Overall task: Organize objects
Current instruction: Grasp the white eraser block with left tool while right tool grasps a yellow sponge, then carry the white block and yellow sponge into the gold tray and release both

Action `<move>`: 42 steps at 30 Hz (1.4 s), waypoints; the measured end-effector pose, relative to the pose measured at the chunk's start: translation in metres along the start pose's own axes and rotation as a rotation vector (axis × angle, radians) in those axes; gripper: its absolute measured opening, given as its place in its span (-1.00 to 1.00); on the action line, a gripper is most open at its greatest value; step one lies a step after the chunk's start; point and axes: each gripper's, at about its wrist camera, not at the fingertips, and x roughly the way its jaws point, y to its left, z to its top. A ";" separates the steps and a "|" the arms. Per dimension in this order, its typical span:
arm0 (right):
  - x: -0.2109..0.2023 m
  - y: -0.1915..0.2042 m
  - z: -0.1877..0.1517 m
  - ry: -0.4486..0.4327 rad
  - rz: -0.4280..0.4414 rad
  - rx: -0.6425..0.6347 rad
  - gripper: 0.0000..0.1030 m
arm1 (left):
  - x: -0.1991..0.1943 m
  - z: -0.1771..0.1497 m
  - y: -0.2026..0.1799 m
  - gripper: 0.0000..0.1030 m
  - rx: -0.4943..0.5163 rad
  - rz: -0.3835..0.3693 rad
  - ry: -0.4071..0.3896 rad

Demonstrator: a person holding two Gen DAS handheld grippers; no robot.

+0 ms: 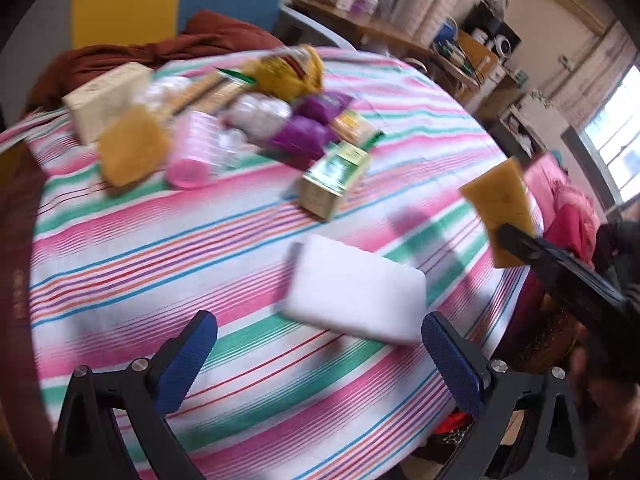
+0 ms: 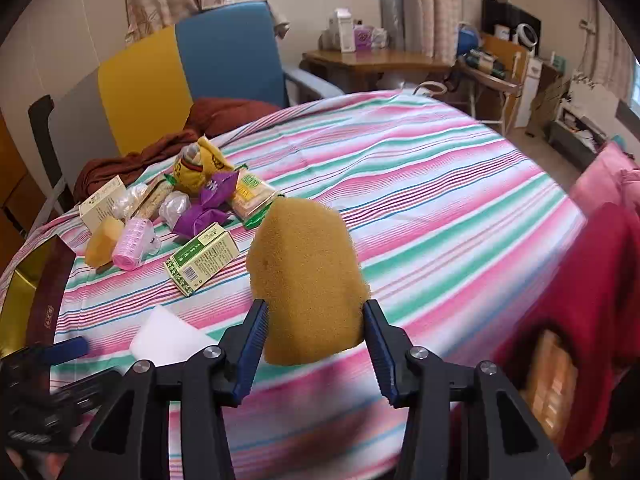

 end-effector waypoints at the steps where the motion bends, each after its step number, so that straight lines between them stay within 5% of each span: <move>1: -0.004 -0.001 -0.001 -0.010 0.000 0.006 -0.06 | 0.007 0.001 -0.007 0.99 0.030 0.015 0.020; 9: -0.012 -0.008 -0.008 -0.022 0.008 0.050 -0.06 | 0.036 0.001 -0.047 0.99 0.214 0.072 0.029; 19: -0.009 -0.006 -0.016 -0.009 0.048 0.092 -0.06 | 0.043 -0.012 -0.045 0.90 0.276 0.081 -0.040; 31: -0.013 0.005 -0.024 0.004 0.046 0.083 -0.06 | 0.018 -0.025 -0.012 0.82 0.203 0.052 -0.105; 42: -0.021 0.051 -0.023 0.012 0.072 0.003 -0.06 | -0.057 -0.044 0.037 0.82 0.097 0.068 -0.245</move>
